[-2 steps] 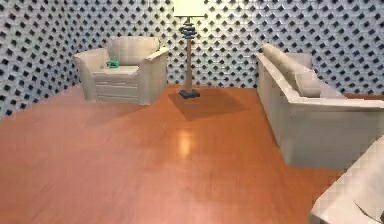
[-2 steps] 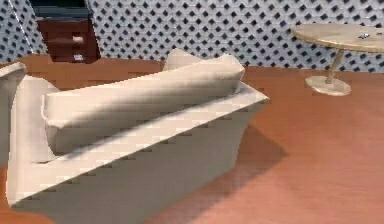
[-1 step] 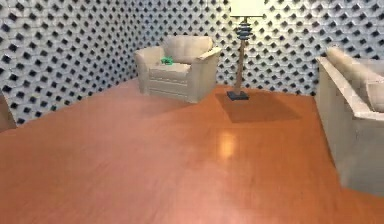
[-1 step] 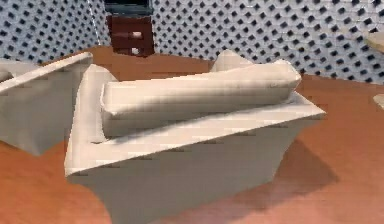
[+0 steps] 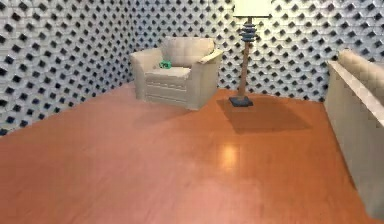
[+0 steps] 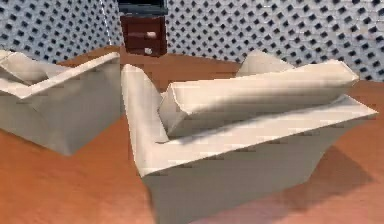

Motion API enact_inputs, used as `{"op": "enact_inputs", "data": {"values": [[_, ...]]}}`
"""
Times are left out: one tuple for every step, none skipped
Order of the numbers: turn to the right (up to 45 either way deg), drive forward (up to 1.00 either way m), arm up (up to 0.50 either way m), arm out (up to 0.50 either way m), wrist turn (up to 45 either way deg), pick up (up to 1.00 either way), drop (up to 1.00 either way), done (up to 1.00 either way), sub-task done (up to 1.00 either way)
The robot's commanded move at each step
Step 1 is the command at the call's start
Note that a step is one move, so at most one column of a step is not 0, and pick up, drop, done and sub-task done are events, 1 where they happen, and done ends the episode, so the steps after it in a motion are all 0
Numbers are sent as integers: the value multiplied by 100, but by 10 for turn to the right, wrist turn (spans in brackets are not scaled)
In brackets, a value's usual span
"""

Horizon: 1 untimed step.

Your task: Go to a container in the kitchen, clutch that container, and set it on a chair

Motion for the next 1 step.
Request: {"op": "enact_inputs", "data": {"values": [[-450,0,0,0,0,0,0,0,0]]}}
